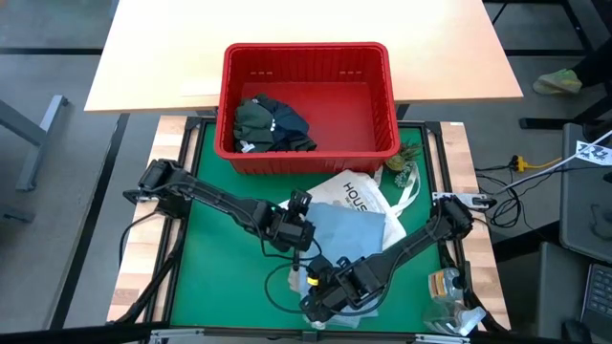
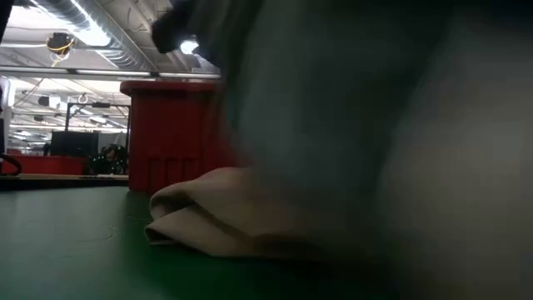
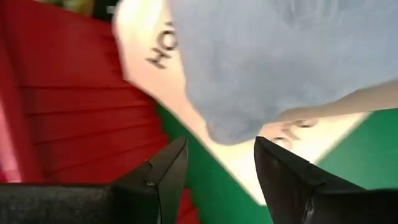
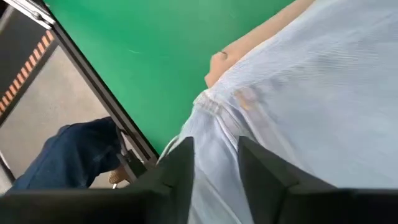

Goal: Fold Laundry from Bin
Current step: Stack the light blue jeans on top of the brown shorts

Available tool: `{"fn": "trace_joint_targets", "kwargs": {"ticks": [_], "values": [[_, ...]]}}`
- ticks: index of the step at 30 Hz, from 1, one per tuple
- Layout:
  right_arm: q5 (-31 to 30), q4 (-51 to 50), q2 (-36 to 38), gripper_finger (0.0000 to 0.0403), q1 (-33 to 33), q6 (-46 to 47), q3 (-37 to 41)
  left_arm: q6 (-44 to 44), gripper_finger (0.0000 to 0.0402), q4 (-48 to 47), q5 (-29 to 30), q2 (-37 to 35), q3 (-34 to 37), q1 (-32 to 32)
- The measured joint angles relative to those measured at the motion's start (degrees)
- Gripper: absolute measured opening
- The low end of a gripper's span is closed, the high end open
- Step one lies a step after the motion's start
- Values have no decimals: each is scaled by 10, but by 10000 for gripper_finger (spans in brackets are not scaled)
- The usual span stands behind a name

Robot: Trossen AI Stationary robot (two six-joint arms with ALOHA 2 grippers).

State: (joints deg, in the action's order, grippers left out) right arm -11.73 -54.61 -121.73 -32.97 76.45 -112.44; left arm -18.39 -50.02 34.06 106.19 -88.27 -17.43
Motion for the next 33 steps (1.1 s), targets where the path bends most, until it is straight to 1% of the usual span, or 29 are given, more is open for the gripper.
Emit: {"fn": "trace_joint_targets", "kwargs": {"ticks": [3,6,10,14,19,22,24,27,33], "values": [[4,11,0,155,2,-10,0,16,180,-15,-50,0,0,-11],[0,11,5,172,3,-23,0,26,180,-12,-109,0,0,-25],[-33,-4,36,178,-6,-47,0,61,180,11,-156,0,0,-43],[-80,-66,67,179,-28,-49,0,107,180,60,-191,3,0,-58],[-133,-178,84,179,-58,-35,-1,163,180,139,-203,4,1,-70],[-136,-224,83,179,-64,-31,11,193,180,182,-204,4,13,-78],[-122,-235,83,179,-64,-31,29,211,180,213,-203,4,29,-83],[-118,-239,83,179,-59,-34,63,241,180,244,-203,8,58,-89],[-92,-215,82,179,-56,-37,151,285,180,305,-203,15,145,-99]]}}
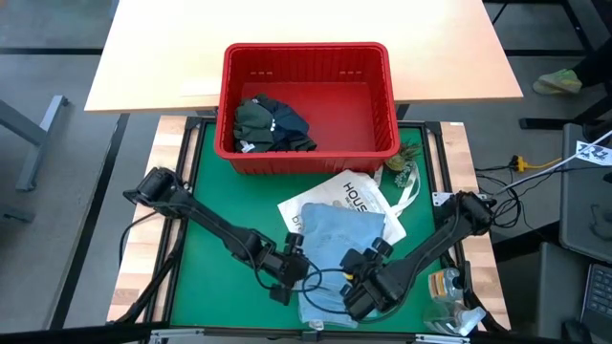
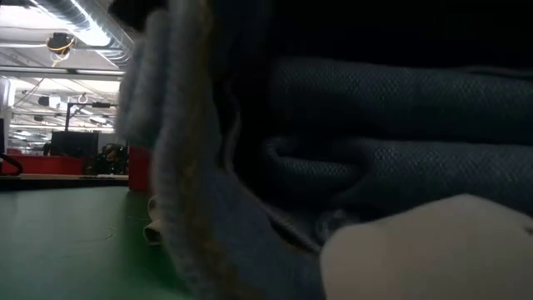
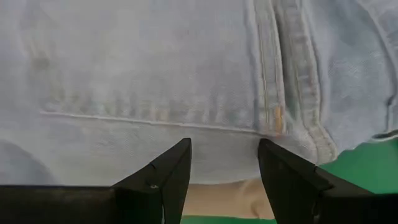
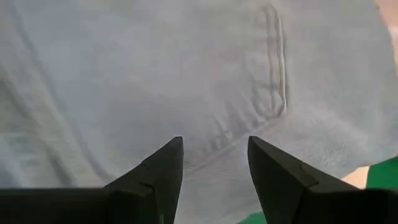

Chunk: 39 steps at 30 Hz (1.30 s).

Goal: Fold Laundry from Bin
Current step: Stack the light blue jeans on top of the brown shorts

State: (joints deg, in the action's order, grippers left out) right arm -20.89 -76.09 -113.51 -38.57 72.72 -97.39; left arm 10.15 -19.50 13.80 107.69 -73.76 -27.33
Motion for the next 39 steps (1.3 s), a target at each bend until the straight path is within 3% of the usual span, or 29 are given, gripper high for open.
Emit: {"fn": "trace_joint_targets", "kwargs": {"ticks": [9,16,20,26,29,34,39], "values": [[31,56,0,179,0,7,118,0,180,184,17,3,112,17],[41,-13,0,179,0,7,139,-2,180,282,9,21,127,52],[38,-53,16,179,0,7,138,-2,180,304,-13,28,127,58],[39,-31,71,179,0,7,138,-2,180,300,1,-6,120,51],[25,-23,105,179,0,7,137,-6,180,303,21,-32,114,57],[-74,-28,152,179,7,7,137,-40,180,304,71,-75,114,89],[-104,-62,188,179,37,-21,137,-58,180,307,63,-85,114,143]]}}
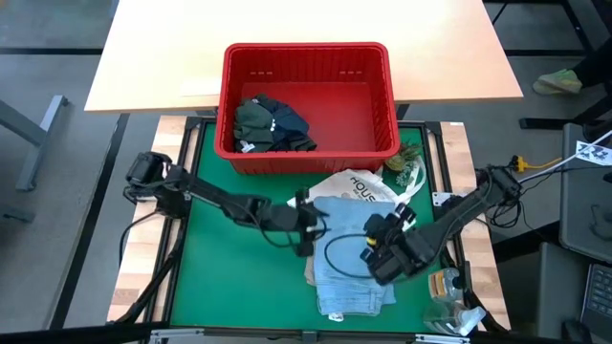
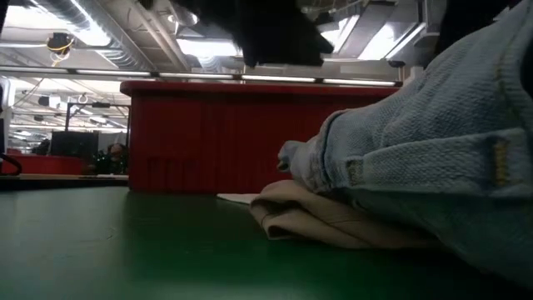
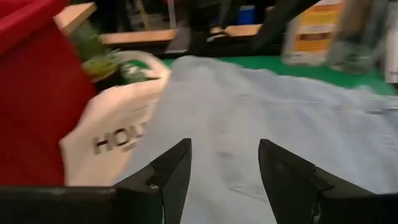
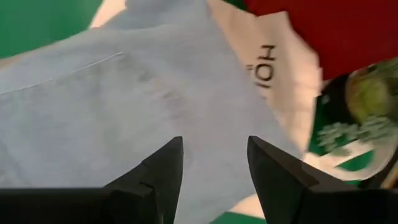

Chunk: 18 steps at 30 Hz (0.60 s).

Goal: Fold Laundry from Bin
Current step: Stack the light blue jeans on top of the brown shorts

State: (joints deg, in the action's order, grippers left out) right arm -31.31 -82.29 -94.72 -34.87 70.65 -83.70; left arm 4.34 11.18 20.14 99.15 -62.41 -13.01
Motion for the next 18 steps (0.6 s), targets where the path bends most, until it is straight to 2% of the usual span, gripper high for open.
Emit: {"fn": "trace_joint_targets", "kwargs": {"ticks": [4,8,13,18], "values": [[3,-32,10,179,24,-47,4,1,180,-4,-28,7,0,43],[-5,-13,14,179,42,-49,47,2,180,-10,-52,26,0,72],[9,84,13,179,58,-44,139,30,180,-16,-85,70,0,95],[32,222,13,179,77,-44,241,30,180,-8,-93,122,0,115]]}}
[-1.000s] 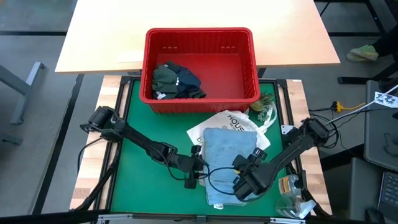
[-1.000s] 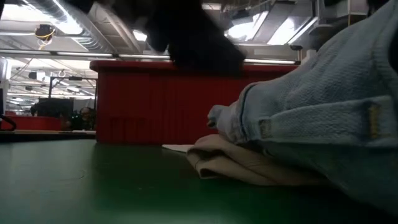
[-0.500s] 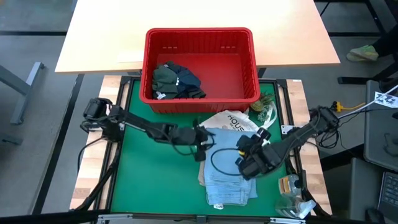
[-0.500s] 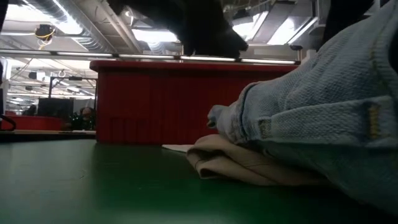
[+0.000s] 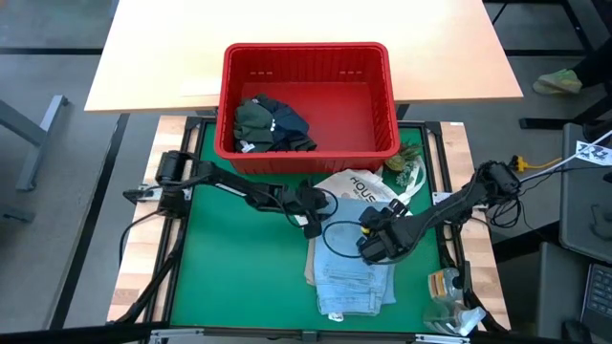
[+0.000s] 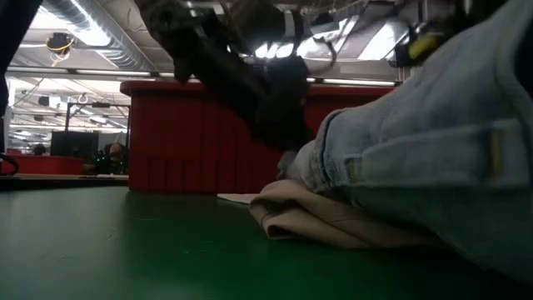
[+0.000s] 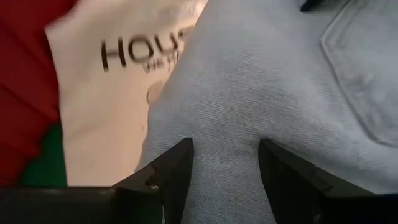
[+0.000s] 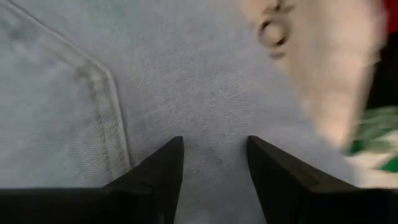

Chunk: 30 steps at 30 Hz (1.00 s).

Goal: Fold Laundry from Bin
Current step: Stack the light blue jeans on top of the brown shorts

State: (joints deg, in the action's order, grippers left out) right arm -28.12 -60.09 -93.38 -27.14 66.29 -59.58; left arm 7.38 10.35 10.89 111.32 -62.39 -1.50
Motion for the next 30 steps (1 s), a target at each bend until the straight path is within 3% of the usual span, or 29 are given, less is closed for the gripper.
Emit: {"fn": "trace_joint_targets", "kwargs": {"ticks": [5,13,25,30], "values": [[58,128,2,179,11,-5,90,0,180,9,-9,40,-3,11],[68,137,17,179,10,8,111,0,180,-8,-4,32,-2,17],[97,-33,79,179,8,8,-29,1,180,-31,-4,-59,2,10],[92,-1,80,179,-3,-25,-84,36,180,4,-36,-74,2,-17]]}}
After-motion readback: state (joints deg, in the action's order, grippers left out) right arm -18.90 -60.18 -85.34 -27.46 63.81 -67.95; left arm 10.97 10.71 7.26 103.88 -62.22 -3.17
